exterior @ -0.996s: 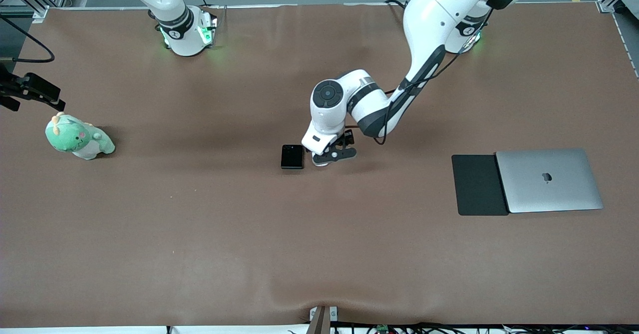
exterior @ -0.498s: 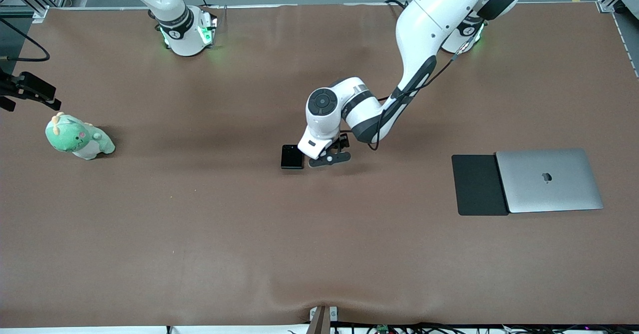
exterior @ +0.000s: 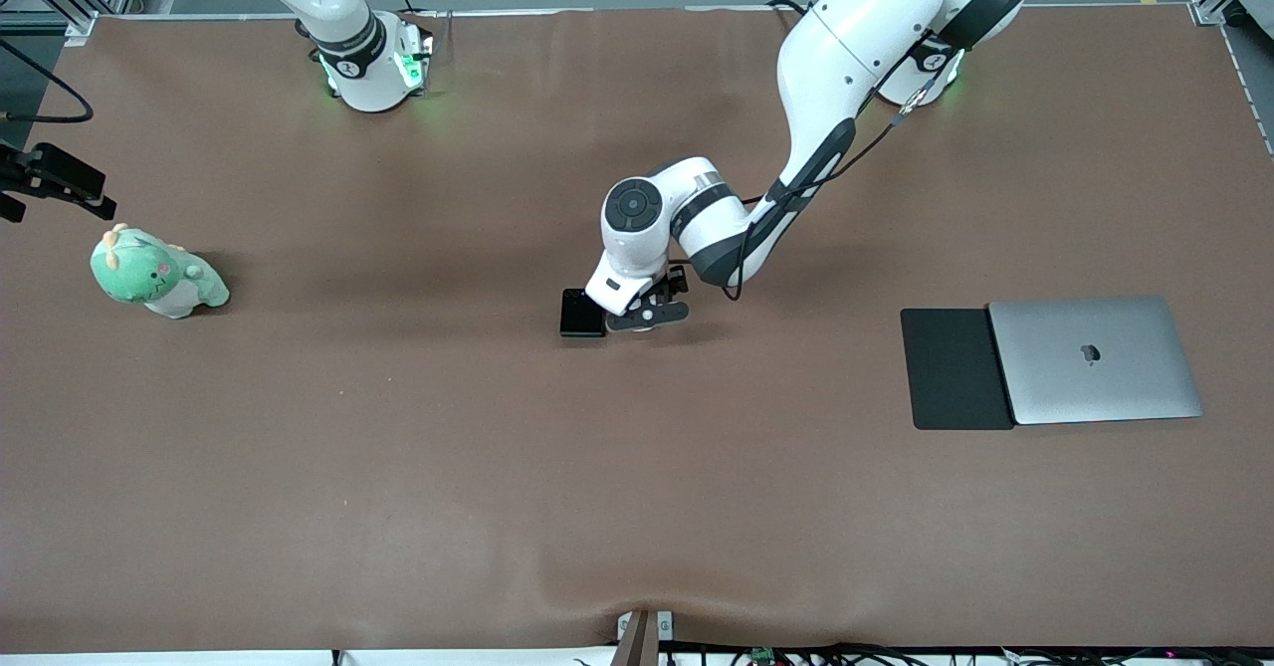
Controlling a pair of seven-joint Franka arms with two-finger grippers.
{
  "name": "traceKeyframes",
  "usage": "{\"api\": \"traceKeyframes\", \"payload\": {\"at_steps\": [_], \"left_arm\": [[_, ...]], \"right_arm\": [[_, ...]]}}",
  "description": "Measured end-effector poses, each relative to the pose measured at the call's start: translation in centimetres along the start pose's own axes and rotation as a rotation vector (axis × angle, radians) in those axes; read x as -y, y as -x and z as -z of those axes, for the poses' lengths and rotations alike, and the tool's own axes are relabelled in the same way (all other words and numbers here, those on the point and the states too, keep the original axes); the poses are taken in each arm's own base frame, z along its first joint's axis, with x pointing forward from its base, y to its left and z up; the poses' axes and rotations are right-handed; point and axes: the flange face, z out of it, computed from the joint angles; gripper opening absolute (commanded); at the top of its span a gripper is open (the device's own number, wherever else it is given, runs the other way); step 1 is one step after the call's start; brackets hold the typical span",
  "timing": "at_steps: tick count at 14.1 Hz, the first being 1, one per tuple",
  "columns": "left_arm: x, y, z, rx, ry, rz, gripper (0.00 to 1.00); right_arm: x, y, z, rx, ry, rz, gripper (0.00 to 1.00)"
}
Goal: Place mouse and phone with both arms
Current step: 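Close the left gripper on the white mouse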
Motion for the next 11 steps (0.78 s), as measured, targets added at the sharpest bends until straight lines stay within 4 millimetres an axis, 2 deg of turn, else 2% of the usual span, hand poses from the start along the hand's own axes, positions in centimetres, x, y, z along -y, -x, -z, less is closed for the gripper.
{"api": "traceKeyframes", "payload": {"at_steps": [2,3,9,10,11], "left_arm": [[0.18,-0.29,-0.17,-0.002,-0.003,0.005,0.98],[0.32,-0.49,-0.29,-0.003,-0.005,0.014,0.79],[0.38,-0.67,-0.3,-0.005,-0.006,0.058,0.3],[0.38,-0.78,-0.23,-0.007,-0.004,0.063,0.17],[0.41,-1.01,-0.09,-0.009,-0.002,0.076,0.1]], "right_arm": [[-0.03,0.0,0.0,0.0,0.0,0.001,1.0],[-0.04,0.01,0.0,0.0,0.0,0.001,1.0],[-0.52,0.07,-0.06,0.001,-0.005,0.006,1.0],[-0.59,0.08,-0.06,0.001,-0.006,0.006,1.0],[-0.64,0.08,-0.07,0.002,-0.006,0.006,1.0]]}}
